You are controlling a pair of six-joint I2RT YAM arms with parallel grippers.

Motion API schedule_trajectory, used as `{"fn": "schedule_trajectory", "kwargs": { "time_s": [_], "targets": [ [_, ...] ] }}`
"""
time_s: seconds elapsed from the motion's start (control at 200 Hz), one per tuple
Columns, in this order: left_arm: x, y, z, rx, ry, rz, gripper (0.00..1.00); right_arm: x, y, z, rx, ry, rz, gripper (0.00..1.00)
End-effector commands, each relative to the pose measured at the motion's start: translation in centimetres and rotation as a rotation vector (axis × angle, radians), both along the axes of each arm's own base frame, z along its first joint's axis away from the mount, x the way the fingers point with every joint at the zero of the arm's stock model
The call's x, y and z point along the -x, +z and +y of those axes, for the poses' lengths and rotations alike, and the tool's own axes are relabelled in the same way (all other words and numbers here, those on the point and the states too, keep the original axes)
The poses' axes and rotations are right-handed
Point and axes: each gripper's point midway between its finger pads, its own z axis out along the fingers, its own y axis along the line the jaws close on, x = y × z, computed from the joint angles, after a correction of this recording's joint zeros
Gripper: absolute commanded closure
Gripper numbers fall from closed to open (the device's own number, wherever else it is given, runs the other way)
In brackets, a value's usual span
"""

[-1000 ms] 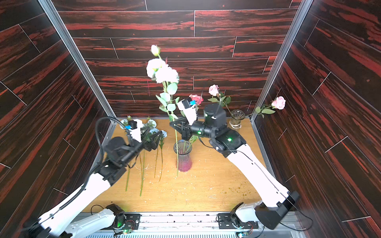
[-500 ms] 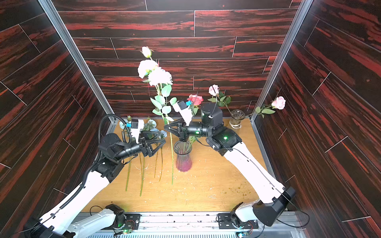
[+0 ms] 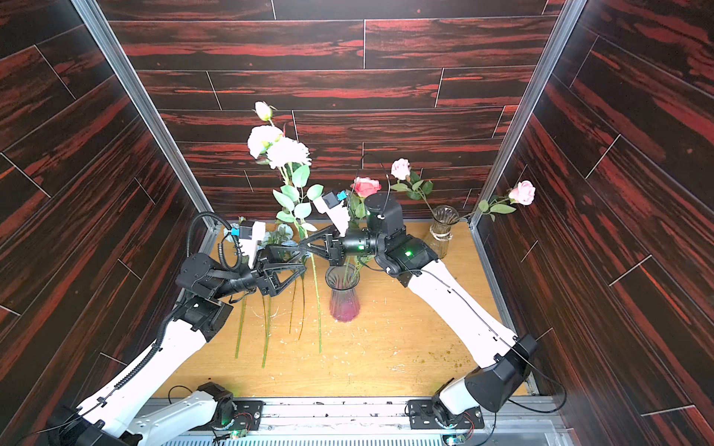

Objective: Pick out blue flowers from the vase
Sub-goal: Place the flower at the center of the board.

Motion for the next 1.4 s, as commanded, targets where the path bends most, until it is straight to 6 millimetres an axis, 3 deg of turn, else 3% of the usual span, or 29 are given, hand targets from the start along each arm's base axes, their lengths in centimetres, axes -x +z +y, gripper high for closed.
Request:
{"fn": "schedule_trajectory", "kwargs": {
  "time_s": [0.0,0.175,0.416,0.731,1.122,1.247,1.393],
  "targets": [
    [0.5,0.7,0.1,0.0,-0.011,-0.041,0.16,1.3,2.2,0.2,-0.054,0.053,-0.034,1.0],
    [0.4,1.1,0.0,0.02,-0.024,-0.037,0.2,2.1,2.4,0.6,-0.065,0.089,-0.033,1.0],
    [0.8,1.3,-0.4,0.025,-0.061,-0.029,0.44,2.2,2.2,1.2,-0.064,0.099,-0.033,1.0],
    [1.2,1.2,-0.8,0.014,-0.085,-0.028,0.56,2.4,2.0,1.7,-0.062,0.106,-0.036,1.0],
    [1.9,1.4,-0.5,0.002,-0.071,-0.04,0.85,2.5,1.9,2.0,-0.052,0.106,-0.043,1.0],
    [1.8,1.5,-0.4,0.001,-0.049,-0.04,0.84,2.7,1.9,1.9,-0.052,0.106,-0.047,1.0],
    [1.7,2.0,-0.2,0.007,-0.027,-0.05,0.64,2.7,2.0,1.9,-0.051,0.108,-0.05,1.0]
  ]
}}
